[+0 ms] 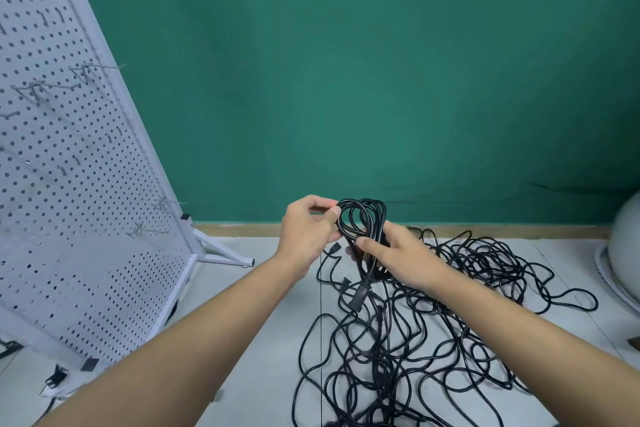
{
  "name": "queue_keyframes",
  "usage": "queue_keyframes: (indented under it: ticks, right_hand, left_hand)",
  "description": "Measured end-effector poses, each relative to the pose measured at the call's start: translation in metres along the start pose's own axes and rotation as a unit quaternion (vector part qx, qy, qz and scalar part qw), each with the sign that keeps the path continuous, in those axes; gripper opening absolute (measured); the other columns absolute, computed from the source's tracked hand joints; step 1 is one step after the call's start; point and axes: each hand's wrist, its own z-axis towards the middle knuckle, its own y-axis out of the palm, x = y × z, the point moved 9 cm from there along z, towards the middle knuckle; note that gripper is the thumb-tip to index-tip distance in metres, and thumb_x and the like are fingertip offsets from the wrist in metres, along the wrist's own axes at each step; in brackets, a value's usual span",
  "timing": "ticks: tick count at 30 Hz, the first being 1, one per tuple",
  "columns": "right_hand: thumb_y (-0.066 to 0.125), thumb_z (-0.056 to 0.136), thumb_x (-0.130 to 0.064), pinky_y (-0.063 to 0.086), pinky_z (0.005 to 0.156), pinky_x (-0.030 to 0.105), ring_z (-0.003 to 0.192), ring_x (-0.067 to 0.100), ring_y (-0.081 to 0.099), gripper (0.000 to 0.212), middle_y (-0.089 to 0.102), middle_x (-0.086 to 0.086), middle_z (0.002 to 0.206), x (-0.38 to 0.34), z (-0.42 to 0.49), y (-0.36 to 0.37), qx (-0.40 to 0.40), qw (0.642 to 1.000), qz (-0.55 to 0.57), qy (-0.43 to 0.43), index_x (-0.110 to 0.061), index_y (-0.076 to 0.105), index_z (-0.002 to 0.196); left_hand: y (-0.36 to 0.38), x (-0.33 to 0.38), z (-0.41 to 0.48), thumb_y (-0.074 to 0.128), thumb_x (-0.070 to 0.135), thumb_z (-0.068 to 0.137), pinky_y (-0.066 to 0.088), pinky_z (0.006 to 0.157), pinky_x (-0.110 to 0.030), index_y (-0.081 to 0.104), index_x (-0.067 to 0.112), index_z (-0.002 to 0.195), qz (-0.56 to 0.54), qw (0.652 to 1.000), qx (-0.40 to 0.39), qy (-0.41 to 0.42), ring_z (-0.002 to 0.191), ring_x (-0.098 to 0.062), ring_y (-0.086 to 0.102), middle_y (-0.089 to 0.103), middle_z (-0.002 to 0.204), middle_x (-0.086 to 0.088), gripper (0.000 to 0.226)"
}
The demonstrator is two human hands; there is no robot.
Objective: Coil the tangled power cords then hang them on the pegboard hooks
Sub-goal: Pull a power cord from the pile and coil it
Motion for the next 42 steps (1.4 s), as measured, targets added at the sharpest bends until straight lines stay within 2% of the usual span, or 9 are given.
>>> queue_keyframes:
  ticks: [7,12,19,23,27,31,34,37,42]
  right_hand:
    - [0.054,0.106,-0.013,0.057,0.069,0.034,0.077,0.022,0.072,0.004,0.075,0.008,0.085,0.002,-0.001,-0.004,-0.003,0.997,0.067,0.023,-0.013,0.058,0.109]
    - [0.054,0.107,-0.015,0.060,0.080,0.050,0.086,0.035,0.076,0.006,0.077,0.014,0.090,0.004,-0.003,-0.007,0.002,0.996,0.089,0.029,-0.014,0.059,0.111]
    - [0.057,0.106,-0.021,0.056,0.081,0.035,0.087,0.017,0.069,0.015,0.074,0.004,0.094,0.000,0.000,-0.008,0.010,0.999,0.047,0.010,-0.015,0.062,0.119]
    - [0.060,0.104,-0.022,0.052,0.084,0.034,0.088,0.013,0.065,0.010,0.072,-0.007,0.090,0.001,0.004,-0.019,0.056,0.989,0.132,0.013,-0.018,0.065,0.112]
    - [0.059,0.104,-0.020,0.050,0.079,0.037,0.079,0.018,0.064,0.010,0.069,0.003,0.088,0.005,0.005,-0.027,0.088,0.967,0.236,0.031,-0.010,0.061,0.107]
    - [0.058,0.104,-0.016,0.048,0.077,0.037,0.071,0.016,0.061,0.006,0.065,0.005,0.086,0.001,0.006,-0.035,0.111,0.943,0.314,0.023,-0.011,0.060,0.101]
    - [0.057,0.105,-0.016,0.049,0.074,0.034,0.072,0.017,0.059,0.008,0.064,0.005,0.085,-0.001,0.005,-0.040,0.121,0.938,0.325,0.020,-0.013,0.059,0.098]
    - [0.058,0.104,-0.017,0.047,0.078,0.037,0.073,0.018,0.059,0.009,0.066,0.004,0.084,0.000,0.004,-0.044,0.124,0.937,0.326,0.026,-0.013,0.060,0.096]
    - [0.058,0.104,-0.018,0.046,0.083,0.041,0.075,0.018,0.059,0.008,0.065,0.005,0.087,0.005,0.004,-0.047,0.135,0.941,0.308,0.038,-0.012,0.061,0.100]
  left_hand:
    - [0.001,0.021,-0.003,0.070,0.015,0.097,0.061,0.065,-0.024,0.069,0.013,0.098,0.111,0.991,-0.020,0.070,0.075,-0.028,0.076,0.069,0.095,-0.013,0.002]
    - [0.014,0.018,-0.008,0.077,0.009,0.091,0.064,0.070,-0.032,0.066,0.014,0.104,0.131,0.986,-0.084,0.055,0.063,-0.020,0.073,0.065,0.088,-0.006,0.017]
    - [0.010,0.014,-0.009,0.081,0.019,0.089,0.065,0.070,-0.036,0.062,0.004,0.098,0.035,0.998,-0.040,0.040,0.072,-0.028,0.077,0.067,0.090,-0.015,0.026]
    - [0.023,-0.008,-0.011,0.055,0.041,0.104,0.064,0.083,-0.042,0.061,0.011,0.108,0.074,0.990,-0.122,-0.016,0.088,-0.017,0.073,0.068,0.104,-0.008,0.031]
    - [0.040,-0.046,-0.024,0.049,0.018,0.104,0.054,0.095,-0.036,0.066,0.027,0.116,0.184,0.944,-0.260,-0.091,0.105,-0.012,0.069,0.074,0.115,0.002,0.023]
    - [0.056,-0.058,-0.045,0.056,0.005,0.091,0.045,0.089,-0.023,0.068,0.022,0.122,0.210,0.904,-0.352,-0.123,0.116,-0.008,0.065,0.074,0.124,0.005,0.037]
    - [0.061,-0.062,-0.051,0.054,-0.002,0.092,0.045,0.082,-0.008,0.068,0.014,0.126,0.237,0.883,-0.387,-0.122,0.113,-0.005,0.066,0.074,0.124,-0.002,0.040]
    - [0.061,-0.065,-0.049,0.066,0.011,0.093,0.046,0.102,-0.019,0.072,0.017,0.116,0.242,0.878,-0.401,-0.098,0.102,-0.004,0.070,0.076,0.103,-0.002,0.025]
    - [0.052,-0.060,-0.040,0.063,0.015,0.102,0.053,0.090,-0.022,0.069,0.011,0.106,0.268,0.880,-0.388,-0.052,0.086,-0.011,0.071,0.075,0.090,0.003,0.008]
